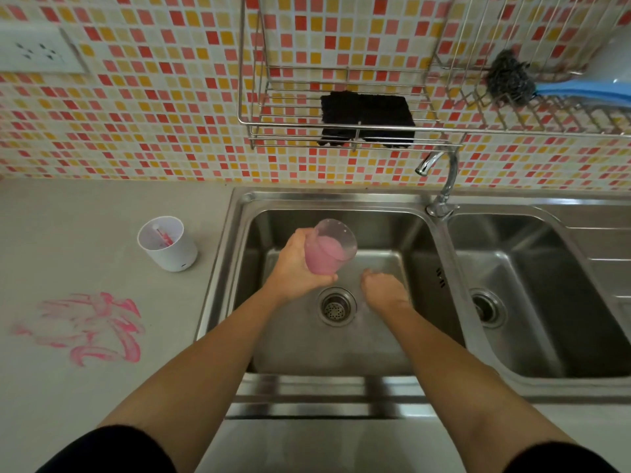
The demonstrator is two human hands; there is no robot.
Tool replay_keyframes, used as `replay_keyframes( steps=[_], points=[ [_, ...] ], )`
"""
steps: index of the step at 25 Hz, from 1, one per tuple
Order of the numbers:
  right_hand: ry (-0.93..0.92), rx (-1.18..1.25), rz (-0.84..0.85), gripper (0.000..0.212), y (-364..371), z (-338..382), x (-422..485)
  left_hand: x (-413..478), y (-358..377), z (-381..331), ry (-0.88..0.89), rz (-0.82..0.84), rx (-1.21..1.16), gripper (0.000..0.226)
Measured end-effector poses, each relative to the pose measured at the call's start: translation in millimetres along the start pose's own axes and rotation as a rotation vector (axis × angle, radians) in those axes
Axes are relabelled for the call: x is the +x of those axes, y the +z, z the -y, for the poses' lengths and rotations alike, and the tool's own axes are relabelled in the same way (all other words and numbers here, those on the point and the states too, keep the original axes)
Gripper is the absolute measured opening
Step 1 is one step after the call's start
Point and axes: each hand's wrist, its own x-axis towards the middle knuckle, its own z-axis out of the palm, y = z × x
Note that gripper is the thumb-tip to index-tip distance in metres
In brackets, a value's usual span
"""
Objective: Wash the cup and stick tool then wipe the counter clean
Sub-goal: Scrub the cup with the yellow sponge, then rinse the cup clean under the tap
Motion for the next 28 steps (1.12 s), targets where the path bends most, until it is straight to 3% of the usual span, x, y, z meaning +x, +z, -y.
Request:
replay_keyframes(
  steps=[5, 7, 10, 12, 15, 18, 22, 28],
  points=[
    [0.14, 0.179, -0.101, 0.032, -3, 7, 5, -1, -9, 5, -0.011, -0.016, -0.022, 0.085],
    [0.281, 0.464, -0.202, 0.037, -11, 7, 4, 0, -13, 4, -0.007, -0.013, -0.054, 0.084],
    [0.436, 1.111, -0.366, 0.034, -33, 12, -13, 0, -23, 3, -0.023, -0.014, -0.13, 0.082],
    [0.335, 1.344, -0.487, 0.026, -61, 22, -40, 0, -31, 1, -0.013, -0.026, -0.167, 0.082],
    [0.06, 1.456, -0.749, 0.026, -129, 38, -73, -1, -43, -1, 0.008, -0.046, -0.2, 0.085],
    [-0.185, 1.251, -0.86, 0.041, -215, 61, -68, -1, -59, -1, 0.017, -0.087, -0.23, 0.088],
    [-0.187, 0.815, -0.566, 0.056, -292, 104, 2, -3, -77, -2, 0.031, -0.131, -0.231, 0.091],
    [-0.091, 0.339, -0.246, 0.063, -276, 161, 89, -10, -100, 2, 0.026, -0.183, -0.246, 0.089]
  ],
)
